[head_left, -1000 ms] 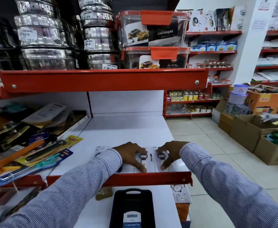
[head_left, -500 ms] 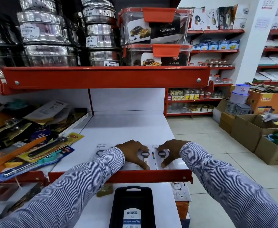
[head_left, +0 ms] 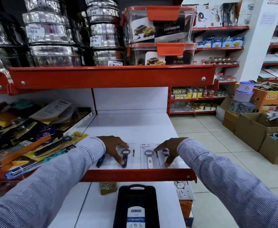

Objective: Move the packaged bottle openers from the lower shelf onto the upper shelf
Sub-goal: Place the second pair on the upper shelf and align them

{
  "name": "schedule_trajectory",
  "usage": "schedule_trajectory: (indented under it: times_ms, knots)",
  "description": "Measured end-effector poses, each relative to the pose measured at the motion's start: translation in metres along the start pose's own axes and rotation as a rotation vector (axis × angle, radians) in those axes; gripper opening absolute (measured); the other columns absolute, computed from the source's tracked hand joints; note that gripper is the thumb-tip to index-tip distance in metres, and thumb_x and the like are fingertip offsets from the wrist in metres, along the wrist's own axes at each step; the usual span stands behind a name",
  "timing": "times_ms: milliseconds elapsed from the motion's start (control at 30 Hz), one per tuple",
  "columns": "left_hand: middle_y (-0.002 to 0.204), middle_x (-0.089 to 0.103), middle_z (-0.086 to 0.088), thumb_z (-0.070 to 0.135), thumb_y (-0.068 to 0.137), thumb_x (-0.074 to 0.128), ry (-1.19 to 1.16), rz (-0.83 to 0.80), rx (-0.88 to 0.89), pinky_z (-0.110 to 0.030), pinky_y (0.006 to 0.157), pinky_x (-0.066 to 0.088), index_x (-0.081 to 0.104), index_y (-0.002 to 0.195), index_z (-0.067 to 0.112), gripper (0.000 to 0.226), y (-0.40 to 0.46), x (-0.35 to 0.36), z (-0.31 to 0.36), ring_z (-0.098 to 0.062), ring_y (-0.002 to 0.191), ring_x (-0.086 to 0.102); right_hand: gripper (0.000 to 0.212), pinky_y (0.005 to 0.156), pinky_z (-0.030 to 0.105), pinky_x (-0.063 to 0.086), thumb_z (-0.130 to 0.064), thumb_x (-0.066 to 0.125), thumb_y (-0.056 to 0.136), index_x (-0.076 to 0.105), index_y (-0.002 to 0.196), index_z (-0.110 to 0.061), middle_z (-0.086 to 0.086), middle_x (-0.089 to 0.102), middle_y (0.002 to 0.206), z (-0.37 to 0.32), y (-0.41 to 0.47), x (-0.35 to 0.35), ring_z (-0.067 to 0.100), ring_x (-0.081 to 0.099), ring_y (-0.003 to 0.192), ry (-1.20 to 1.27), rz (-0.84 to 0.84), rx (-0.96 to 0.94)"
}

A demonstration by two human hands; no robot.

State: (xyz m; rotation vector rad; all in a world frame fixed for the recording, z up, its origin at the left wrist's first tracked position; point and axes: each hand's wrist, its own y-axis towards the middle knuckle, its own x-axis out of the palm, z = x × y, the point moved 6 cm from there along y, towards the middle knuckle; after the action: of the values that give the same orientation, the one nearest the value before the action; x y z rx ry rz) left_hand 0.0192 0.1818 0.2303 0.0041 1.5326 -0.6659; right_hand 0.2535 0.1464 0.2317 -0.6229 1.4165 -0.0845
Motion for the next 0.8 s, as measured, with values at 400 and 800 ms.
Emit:
schedule_trajectory:
  times_ms: [400, 800]
  knots:
    - [0.158, 0.037, 0.007, 0.059, 0.065, 0.080, -0.084, 0.056, 0.078, -0.037, 0.122, 0.025, 0.041, 0.147, 0.029, 0.095, 0.006, 0.007, 0.021, -0.017, 0.145, 0.035, 0.087, 0.119, 0.048, 0.023, -0.047, 0.076, 0.076, 0.031, 0.149, -0.036, -0.003, 0.028, 0.160, -0.005, 0.000, -0.003, 0.025, 0.027, 0.147, -0.054, -0.021, 0.003]
    - [0.161, 0.030, 0.007, 0.043, 0.077, 0.079, -0.029, 0.098, -0.051, -0.038, 0.123, 0.020, 0.038, 0.146, 0.038, 0.080, -0.010, -0.008, -0.031, -0.018, 0.147, 0.030, 0.086, 0.118, 0.048, 0.026, -0.043, 0.078, 0.075, 0.032, 0.148, -0.037, -0.003, 0.029, 0.159, -0.008, -0.006, -0.006, 0.026, 0.028, 0.146, -0.047, -0.036, 0.021]
